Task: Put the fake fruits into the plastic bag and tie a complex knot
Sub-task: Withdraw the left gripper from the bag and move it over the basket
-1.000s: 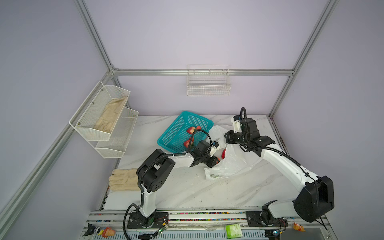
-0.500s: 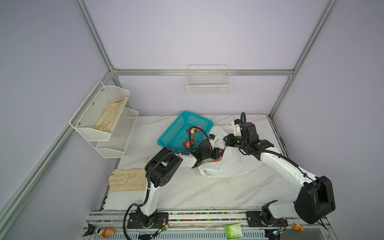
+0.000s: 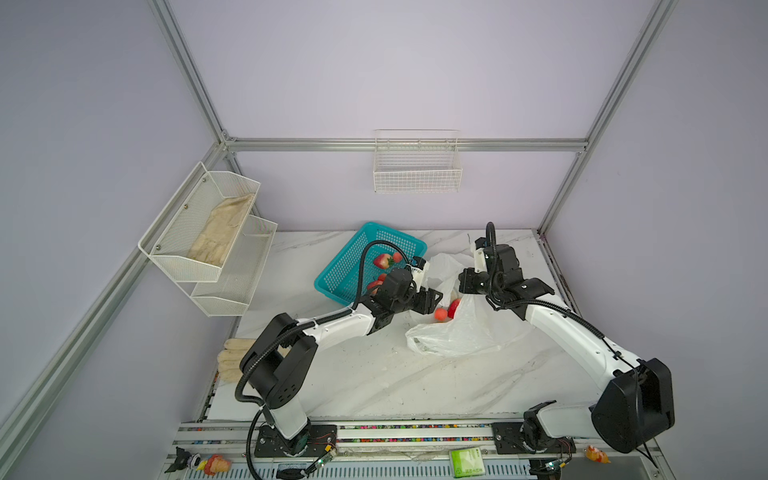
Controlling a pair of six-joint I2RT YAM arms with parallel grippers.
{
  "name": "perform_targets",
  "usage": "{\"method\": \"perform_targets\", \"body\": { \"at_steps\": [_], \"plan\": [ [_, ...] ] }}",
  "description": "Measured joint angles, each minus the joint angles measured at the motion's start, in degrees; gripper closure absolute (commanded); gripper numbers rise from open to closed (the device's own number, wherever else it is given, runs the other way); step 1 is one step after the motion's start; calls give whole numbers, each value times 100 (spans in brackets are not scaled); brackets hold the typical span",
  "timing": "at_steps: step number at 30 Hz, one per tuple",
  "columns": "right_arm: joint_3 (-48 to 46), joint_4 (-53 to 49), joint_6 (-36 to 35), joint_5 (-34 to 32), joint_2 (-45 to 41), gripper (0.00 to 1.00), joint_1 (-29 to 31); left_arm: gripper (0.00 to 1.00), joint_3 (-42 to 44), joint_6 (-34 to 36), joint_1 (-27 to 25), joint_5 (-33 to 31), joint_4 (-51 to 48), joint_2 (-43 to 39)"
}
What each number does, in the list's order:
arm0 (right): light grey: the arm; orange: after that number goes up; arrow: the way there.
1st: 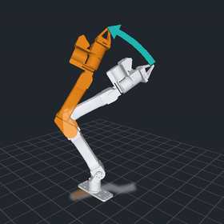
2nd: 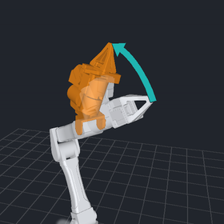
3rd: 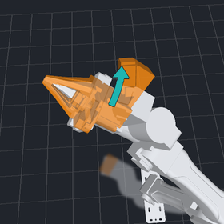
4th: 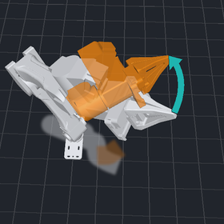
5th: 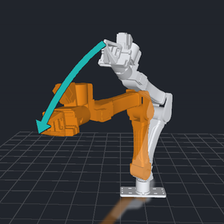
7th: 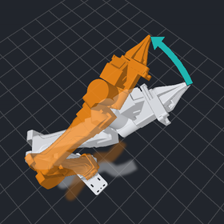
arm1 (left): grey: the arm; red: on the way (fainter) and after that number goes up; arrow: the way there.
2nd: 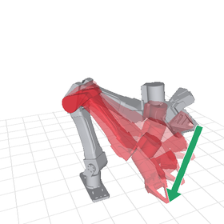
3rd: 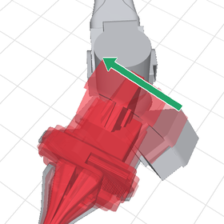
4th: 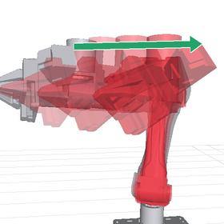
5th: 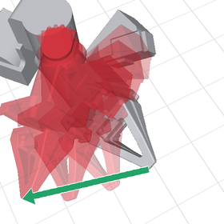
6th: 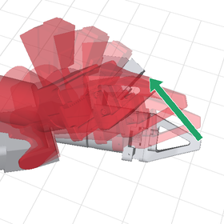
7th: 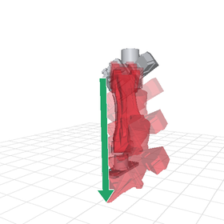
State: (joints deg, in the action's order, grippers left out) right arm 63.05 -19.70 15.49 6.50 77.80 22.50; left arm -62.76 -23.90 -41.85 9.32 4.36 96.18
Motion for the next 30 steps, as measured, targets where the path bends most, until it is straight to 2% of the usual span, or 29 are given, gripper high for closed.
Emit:
{"method": "perform_targets", "body": {
  "at_steps": [6, 13, 21, 27, 30],
  "plan": [
    [9, -149, -149, -144, 0, 100, -37, 38, 590, -4, 9, -136, -1054, -656],
    [11, -260, -247, -267, 0, 100, -66, 33, 1110, -896, -363, -358, -1493, -767],
    [111, -369, -254, -269, 2, 100, -68, 27, 1163, -1661, -555, -166, -826, -33],
    [122, -374, -260, -262, 2, 100, -72, 25, 1222, -1856, -555, -114, -317, 247],
    [122, -374, -273, -245, 2, 100, -72, 28, 1217, -1862, -555, -103, -24, 472]
  ]
}}
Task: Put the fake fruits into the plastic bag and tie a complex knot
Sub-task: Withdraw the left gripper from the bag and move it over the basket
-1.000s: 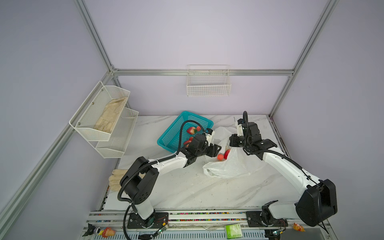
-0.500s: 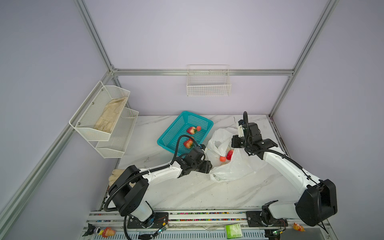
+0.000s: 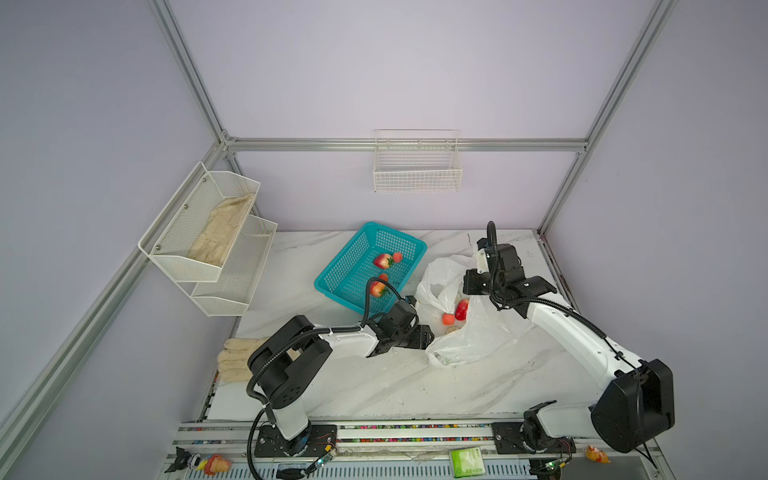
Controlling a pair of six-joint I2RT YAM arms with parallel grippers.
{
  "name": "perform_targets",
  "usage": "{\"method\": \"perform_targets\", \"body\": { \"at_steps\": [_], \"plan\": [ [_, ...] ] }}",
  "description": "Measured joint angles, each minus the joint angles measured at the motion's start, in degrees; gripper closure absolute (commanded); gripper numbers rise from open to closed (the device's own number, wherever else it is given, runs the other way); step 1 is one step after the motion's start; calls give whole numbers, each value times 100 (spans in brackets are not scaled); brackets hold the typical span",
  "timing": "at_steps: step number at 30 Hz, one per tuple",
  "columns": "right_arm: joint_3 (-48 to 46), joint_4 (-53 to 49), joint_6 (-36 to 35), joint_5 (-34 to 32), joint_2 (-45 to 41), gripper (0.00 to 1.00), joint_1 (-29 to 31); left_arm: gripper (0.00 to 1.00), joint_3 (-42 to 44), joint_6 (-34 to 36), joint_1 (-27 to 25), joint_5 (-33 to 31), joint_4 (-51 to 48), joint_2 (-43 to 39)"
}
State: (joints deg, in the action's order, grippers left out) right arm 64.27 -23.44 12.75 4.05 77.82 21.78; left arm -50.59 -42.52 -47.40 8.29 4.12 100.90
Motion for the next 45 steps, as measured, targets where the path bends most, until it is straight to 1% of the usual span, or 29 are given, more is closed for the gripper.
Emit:
{"method": "perform_targets", "body": {
  "at_steps": [3, 6, 10, 12, 15, 17, 18, 20, 25, 27, 32, 34, 37, 40, 41, 43, 44, 45],
  "plan": [
    [0, 0, 0, 28, 0, 100, 0, 33, -44, -22, 2, -13, 304, 170],
    [0, 0, -4, 50, 0, 100, 0, 42, -109, -61, 2, -15, 577, 343],
    [0, 0, -22, 85, 0, 100, 0, 50, -280, -140, 4, 39, 831, 614],
    [0, 0, -28, 96, 0, 100, 0, 57, -393, -151, 2, 50, 916, 750],
    [2, 0, -46, 125, 0, 100, 0, 71, -442, -162, 2, 63, 1001, 863],
    [2, 0, -48, 129, 0, 100, 0, 83, -461, -166, 2, 48, 979, 896],
    [2, 0, -50, 129, 0, 100, 0, 87, -461, -188, 2, 46, 968, 903],
    [2, 2, -57, 129, 0, 100, 0, 100, -461, -146, 2, 35, 918, 903],
    [87, -37, -66, 22, -13, 100, 0, 100, -457, -96, 2, 114, 778, 721],
    [186, -116, -81, -92, -52, 100, 0, 100, -452, -92, 4, 245, 730, 415],
    [472, -330, -164, -579, -302, 100, 0, 100, -452, -92, 2, 708, 901, -697],
    [562, -385, -188, -737, -402, 100, 0, 100, -455, -90, 2, 866, 975, -968],
    [632, -439, -214, -914, -476, 100, 0, 100, -457, -74, 2, 1005, 951, -1075],
    [632, -479, -219, -981, -474, 100, 0, 100, -455, 4, 9, 1014, 680, -1045],
    [629, -476, -219, -986, -472, 100, 0, 97, -455, 35, 22, 1014, 601, -1023],
    [625, -470, -221, -975, -472, 100, 0, 76, -455, 146, 70, 1025, 424, -986],
    [623, -468, -219, -953, -468, 100, 0, 66, -452, 197, 111, 1040, 313, -973],
    [621, -466, -216, -931, -463, 100, 0, 60, -452, 282, 157, 1045, 188, -970]
  ]
}}
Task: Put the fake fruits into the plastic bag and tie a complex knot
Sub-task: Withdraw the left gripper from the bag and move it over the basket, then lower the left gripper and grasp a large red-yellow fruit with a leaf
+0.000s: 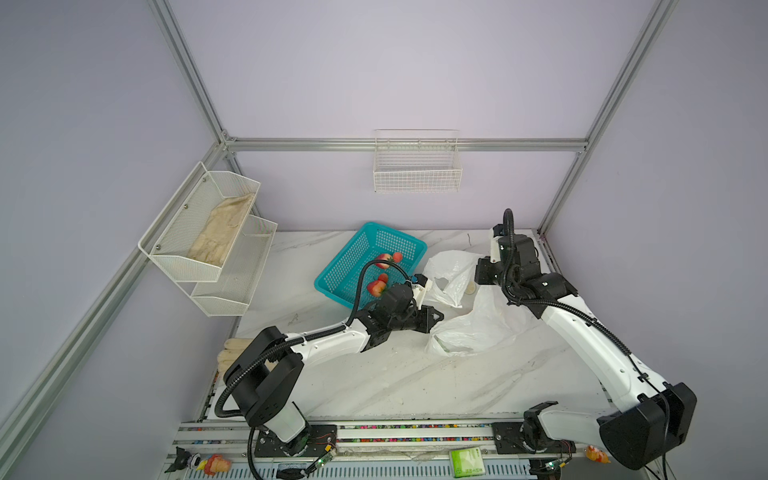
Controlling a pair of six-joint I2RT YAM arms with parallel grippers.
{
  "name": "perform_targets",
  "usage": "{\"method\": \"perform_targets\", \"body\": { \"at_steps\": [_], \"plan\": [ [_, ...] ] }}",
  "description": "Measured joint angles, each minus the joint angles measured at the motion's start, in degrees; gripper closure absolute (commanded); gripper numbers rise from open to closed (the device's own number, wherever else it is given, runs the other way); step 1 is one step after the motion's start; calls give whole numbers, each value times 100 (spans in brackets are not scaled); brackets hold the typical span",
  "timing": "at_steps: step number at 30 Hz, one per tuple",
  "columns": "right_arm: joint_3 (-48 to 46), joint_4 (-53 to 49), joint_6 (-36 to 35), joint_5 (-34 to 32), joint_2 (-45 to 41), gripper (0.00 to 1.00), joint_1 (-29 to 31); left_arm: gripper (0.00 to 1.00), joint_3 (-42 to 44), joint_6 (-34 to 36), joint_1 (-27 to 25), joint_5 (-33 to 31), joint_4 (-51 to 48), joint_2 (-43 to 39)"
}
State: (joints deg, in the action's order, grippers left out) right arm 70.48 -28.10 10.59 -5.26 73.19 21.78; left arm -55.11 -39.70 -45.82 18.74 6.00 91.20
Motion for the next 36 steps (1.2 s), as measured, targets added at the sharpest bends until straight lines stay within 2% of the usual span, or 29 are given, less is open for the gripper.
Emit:
{"method": "perform_targets", "body": {
  "at_steps": [2, 7, 11, 14, 18, 22, 28, 36],
  "plan": [
    [-7, 35, 2, 59, 20, 100, 0, 49, 2, 216, 133, -2, -299, -15],
    [-103, 144, 20, 236, 28, 100, 0, 35, 15, 841, 608, -267, -1412, -586],
    [-153, 236, 28, 354, 33, 100, 0, 23, 13, 1303, 1102, -881, -1801, -1572],
    [-195, 328, 33, 455, 33, 100, 0, 18, -68, 1714, 1432, -1425, -1943, -1810],
    [-225, 433, 55, 671, 76, 100, 0, 15, -643, 2726, 1692, -2264, -2529, -957],
    [-225, 518, 57, 881, 210, 100, 0, 14, -1198, 3836, 1976, -2693, -3106, 190],
    [-251, 629, 63, 1067, 273, 100, 0, 11, -2181, 4819, 2361, -2590, -3849, 1349],
    [-354, 695, 70, 1075, 273, 100, 0, 9, -3202, 5198, 2380, -2017, -4350, 2122]
  ]
}}
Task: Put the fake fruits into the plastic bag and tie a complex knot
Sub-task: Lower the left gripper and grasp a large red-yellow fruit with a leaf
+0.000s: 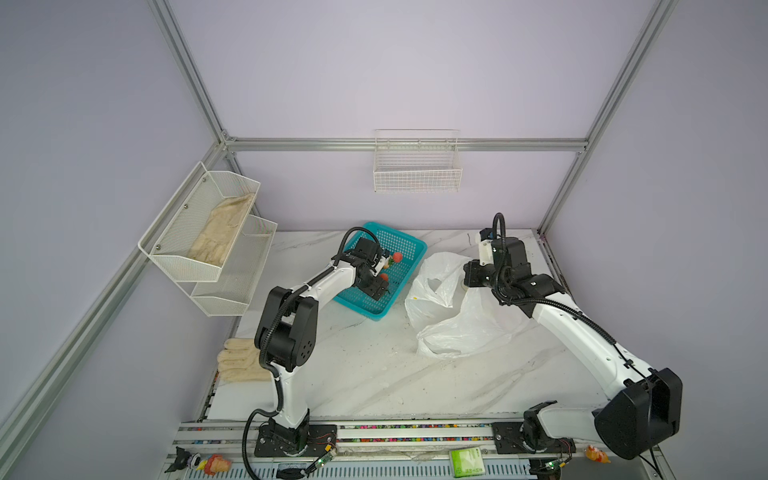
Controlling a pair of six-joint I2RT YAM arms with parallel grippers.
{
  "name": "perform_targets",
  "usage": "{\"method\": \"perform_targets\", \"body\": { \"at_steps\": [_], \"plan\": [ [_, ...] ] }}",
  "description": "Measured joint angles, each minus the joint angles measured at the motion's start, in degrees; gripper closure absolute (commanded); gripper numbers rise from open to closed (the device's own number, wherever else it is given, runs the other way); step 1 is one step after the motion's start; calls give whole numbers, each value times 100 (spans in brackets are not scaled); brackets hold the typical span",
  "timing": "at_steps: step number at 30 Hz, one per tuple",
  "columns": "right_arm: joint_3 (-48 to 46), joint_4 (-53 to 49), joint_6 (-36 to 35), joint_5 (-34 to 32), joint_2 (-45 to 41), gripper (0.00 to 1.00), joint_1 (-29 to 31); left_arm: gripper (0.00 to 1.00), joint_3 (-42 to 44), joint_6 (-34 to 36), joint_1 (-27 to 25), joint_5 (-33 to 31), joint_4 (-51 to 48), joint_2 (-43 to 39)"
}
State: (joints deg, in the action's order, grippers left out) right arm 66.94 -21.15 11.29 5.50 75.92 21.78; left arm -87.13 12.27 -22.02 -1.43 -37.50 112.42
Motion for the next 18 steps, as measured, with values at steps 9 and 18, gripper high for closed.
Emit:
{"method": "perform_targets", "body": {
  "at_steps": [9, 18],
  "plan": [
    [0, 2, -2, -9, 17, 100, 0, 11, -616, 37, 11, 142, -203, 682],
    [0, 2, 0, -15, 17, 100, 0, 30, -844, -24, 179, 190, -472, 1049]
  ]
}}
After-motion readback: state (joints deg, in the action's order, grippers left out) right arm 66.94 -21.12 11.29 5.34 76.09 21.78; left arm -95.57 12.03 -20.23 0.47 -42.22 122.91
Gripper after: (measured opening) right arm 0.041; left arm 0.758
